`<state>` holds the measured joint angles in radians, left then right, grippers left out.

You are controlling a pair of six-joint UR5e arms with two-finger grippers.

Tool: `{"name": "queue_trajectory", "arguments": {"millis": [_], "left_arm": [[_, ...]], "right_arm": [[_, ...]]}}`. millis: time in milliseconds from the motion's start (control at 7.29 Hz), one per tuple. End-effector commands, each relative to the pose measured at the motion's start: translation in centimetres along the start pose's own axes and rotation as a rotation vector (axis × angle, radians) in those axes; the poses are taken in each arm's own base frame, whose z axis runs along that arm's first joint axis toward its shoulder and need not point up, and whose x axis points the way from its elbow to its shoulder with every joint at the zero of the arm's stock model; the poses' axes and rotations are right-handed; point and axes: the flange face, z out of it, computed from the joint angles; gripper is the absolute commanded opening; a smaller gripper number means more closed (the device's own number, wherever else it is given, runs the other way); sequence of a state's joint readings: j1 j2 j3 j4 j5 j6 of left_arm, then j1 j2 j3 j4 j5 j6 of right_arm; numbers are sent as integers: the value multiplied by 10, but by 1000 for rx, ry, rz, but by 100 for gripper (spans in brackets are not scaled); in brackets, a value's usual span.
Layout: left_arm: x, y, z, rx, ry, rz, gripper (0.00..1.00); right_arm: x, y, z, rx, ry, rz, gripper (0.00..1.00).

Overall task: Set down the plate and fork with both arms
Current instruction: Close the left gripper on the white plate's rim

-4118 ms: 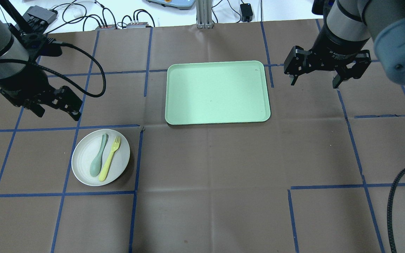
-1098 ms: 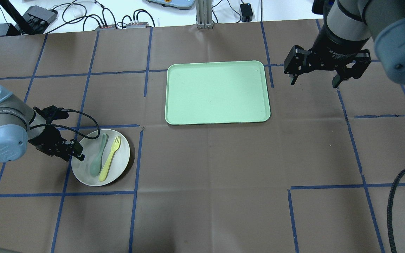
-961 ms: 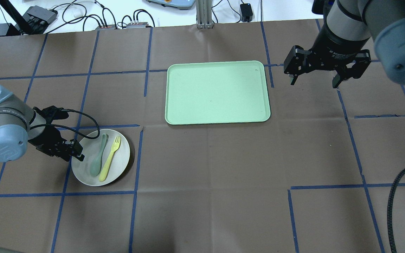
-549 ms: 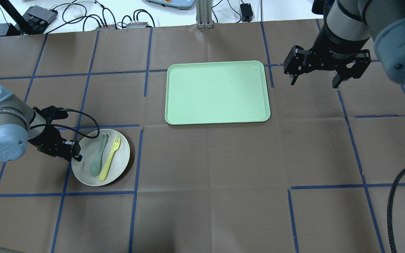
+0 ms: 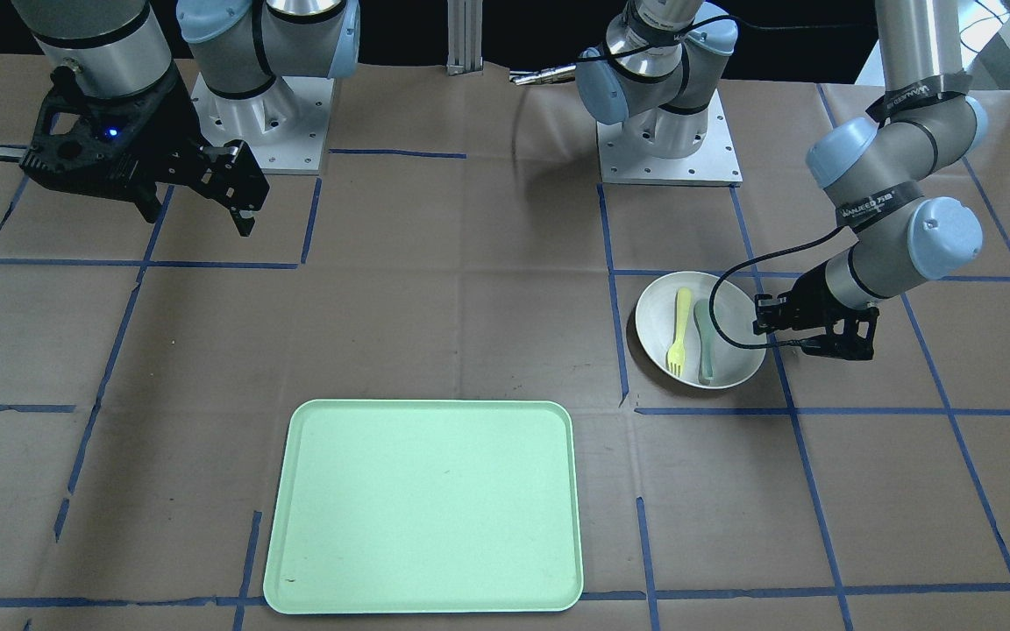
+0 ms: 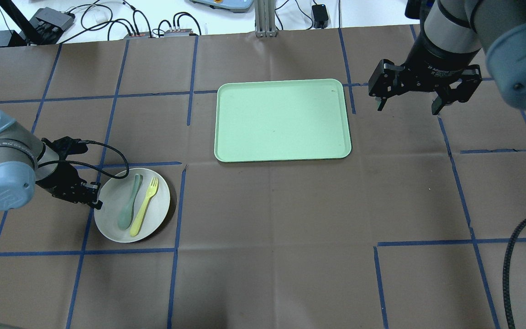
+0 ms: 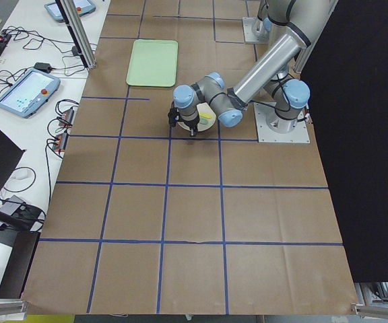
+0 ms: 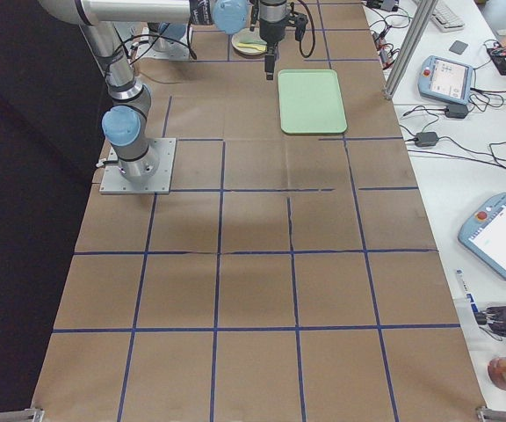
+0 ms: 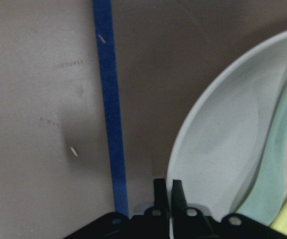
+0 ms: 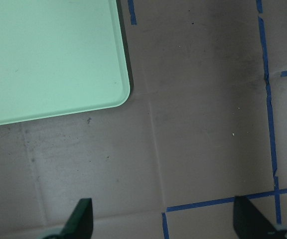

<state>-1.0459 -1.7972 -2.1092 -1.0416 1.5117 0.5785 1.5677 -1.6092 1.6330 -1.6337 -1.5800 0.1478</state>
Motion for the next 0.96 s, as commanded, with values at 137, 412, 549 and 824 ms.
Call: {"name": "queue_trajectory", "arguments": {"millis": [137,412,549,824], "left_arm": [[3,2,-14,39,4,-2,0],[20,6,-38,98,21,-5,0],[30,12,-48,101,44,-16,0],[70,8,-63,116,48,0,0]], "right_arm": [[0,0,0,1,0,0,100],[0,0,0,1,0,0,100],[0,0,0,1,0,1,100],[0,0,-1,2,0,0,100]]}}
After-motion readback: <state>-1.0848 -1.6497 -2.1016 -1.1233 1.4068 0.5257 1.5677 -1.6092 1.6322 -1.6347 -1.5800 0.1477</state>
